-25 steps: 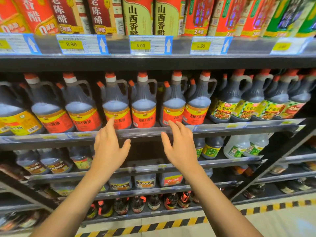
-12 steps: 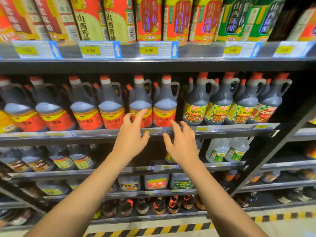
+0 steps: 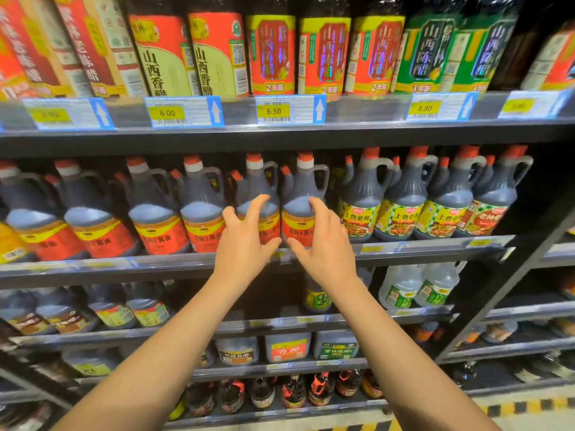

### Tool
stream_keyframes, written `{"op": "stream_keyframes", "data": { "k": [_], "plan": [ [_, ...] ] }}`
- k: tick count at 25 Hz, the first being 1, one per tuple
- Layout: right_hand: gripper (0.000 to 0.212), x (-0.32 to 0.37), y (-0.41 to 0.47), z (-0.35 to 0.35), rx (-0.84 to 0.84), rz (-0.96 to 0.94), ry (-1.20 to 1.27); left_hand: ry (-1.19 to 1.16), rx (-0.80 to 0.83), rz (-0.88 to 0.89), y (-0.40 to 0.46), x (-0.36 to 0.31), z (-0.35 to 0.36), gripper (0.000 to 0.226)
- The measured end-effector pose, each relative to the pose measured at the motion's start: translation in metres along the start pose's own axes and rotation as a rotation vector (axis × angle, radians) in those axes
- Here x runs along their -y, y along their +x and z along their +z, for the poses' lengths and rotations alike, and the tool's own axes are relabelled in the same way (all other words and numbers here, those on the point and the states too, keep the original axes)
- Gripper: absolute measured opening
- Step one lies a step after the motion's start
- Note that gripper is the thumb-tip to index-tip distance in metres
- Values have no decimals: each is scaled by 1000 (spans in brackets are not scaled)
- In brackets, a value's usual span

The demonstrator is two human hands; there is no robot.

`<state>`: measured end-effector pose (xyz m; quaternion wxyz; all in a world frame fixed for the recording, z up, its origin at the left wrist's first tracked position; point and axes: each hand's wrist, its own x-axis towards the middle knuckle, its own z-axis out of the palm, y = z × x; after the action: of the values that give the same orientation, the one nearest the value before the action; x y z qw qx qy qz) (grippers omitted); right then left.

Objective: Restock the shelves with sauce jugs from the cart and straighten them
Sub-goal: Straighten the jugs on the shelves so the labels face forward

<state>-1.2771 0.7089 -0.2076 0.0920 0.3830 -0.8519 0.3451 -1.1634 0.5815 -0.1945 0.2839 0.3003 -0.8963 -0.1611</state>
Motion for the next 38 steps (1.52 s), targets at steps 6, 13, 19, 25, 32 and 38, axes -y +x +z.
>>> {"op": "stream_keyframes", "data": {
  "k": [6, 13, 19, 25, 32, 38],
  "plan": [
    [90, 3, 3, 15, -81, 37, 94, -33, -57, 54, 0, 11, 9, 87],
    [90, -4, 3, 17, -127, 30, 160, 38, -121, -70, 2, -1, 23, 85],
    [90, -9, 4, 11, -88, 30, 236, -110, -107, 9, 1, 9, 18, 84],
    [90, -10, 6, 10, -76, 28, 252, -195, -72, 78, 2, 17, 13, 87],
    [95, -8, 1, 15, -102, 61, 188, -123, -121, 47, 2, 18, 24, 88],
    [93, -8, 1, 16, -106, 68, 191, -140, -138, 38, 2, 17, 26, 85]
  ]
}}
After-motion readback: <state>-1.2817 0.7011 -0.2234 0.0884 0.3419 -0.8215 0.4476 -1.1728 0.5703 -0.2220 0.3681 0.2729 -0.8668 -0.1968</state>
